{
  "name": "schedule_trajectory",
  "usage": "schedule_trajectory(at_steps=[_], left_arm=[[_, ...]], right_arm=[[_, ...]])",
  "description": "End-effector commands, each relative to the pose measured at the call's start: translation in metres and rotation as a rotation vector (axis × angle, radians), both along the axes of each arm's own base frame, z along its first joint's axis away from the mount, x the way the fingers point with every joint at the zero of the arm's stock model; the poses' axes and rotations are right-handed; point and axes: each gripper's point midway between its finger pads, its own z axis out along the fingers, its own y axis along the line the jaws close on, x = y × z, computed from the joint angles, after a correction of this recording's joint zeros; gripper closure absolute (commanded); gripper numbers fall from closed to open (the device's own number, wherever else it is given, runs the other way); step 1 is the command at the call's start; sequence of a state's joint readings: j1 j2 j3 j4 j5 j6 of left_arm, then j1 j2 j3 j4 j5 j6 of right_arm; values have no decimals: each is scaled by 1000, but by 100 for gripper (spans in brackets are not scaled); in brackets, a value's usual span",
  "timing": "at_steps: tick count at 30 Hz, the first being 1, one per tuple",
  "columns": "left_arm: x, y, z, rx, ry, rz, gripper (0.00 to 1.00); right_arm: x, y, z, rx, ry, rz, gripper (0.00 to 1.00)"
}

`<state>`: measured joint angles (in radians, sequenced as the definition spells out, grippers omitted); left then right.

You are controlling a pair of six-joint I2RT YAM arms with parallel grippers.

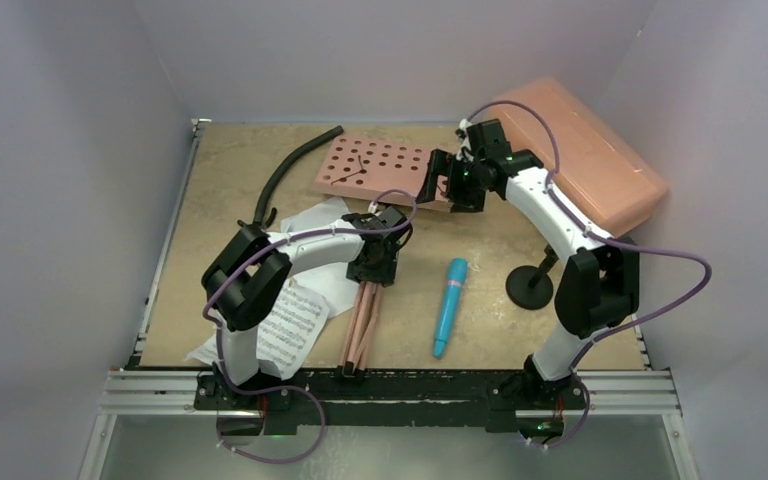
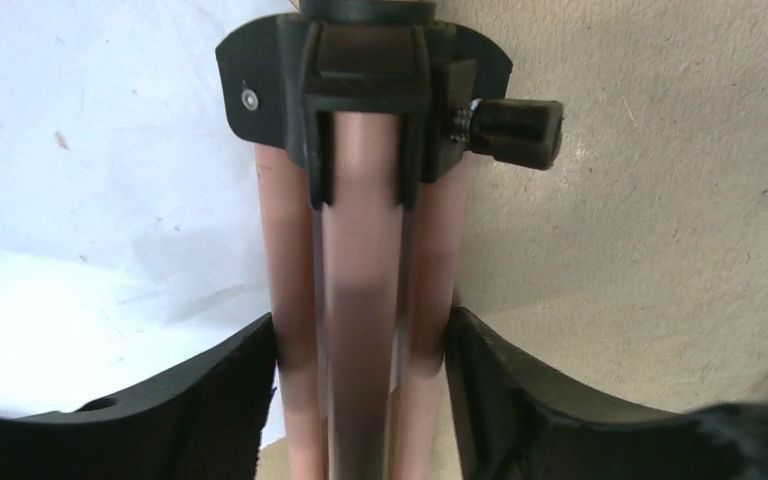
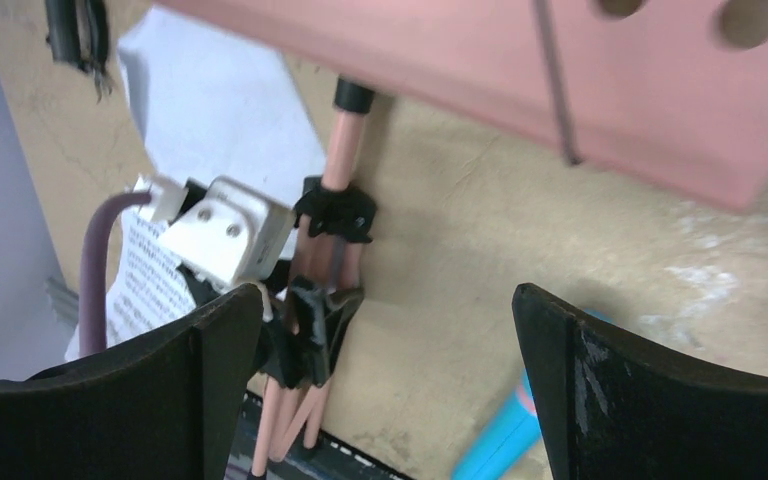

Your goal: Set up the instrument practice props

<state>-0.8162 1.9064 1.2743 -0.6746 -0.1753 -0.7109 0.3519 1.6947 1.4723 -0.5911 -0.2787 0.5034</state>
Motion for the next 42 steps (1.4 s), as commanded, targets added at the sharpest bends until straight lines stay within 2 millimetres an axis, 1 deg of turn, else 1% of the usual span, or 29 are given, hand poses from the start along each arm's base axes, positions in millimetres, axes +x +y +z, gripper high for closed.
schedule_trajectory(at_steps=[1, 2, 3, 6, 11, 12, 17, 20, 25, 28, 31, 34, 38, 42], left_arm=[[-10, 11, -8, 36, 25, 6, 45], [-9, 10, -6, 32, 25, 4, 48], [-9, 8, -4, 24, 22, 5, 51], [-5, -1, 5, -19, 10, 5, 61], [2, -15, 24, -73, -9, 4, 79], [4, -16, 29, -81, -13, 6, 82], [11, -30, 59, -146, -45, -3, 100], [15, -36, 76, -171, -63, -4, 100], [23, -39, 96, -188, -94, 6, 100], [28, -33, 102, -191, -103, 21, 100], [31, -19, 103, -175, -107, 33, 100], [28, 0, 98, -141, -96, 41, 100], [22, 28, 86, -113, -76, 73, 100], [14, 43, 78, -134, -69, 85, 100]], right_arm=[[31, -50, 18, -59, -63, -118, 2], [37, -63, 17, -58, -62, -140, 2], [41, -70, 18, -53, -62, -153, 2], [53, -86, 20, -44, -66, -179, 2], [62, -88, 18, -36, -62, -177, 2], [64, -88, 16, -37, -57, -177, 2], [68, -90, 8, -29, -37, -175, 2], [68, -88, 9, -15, -35, -166, 2], [67, -86, 4, -5, -22, -164, 3], [66, -86, 1, 4, -11, -166, 2], [66, -83, 1, 22, -7, -158, 3], [66, -78, 2, 46, -5, -141, 4], [69, -73, -2, 71, -4, -127, 4], [65, -65, -10, 128, 15, -131, 5]])
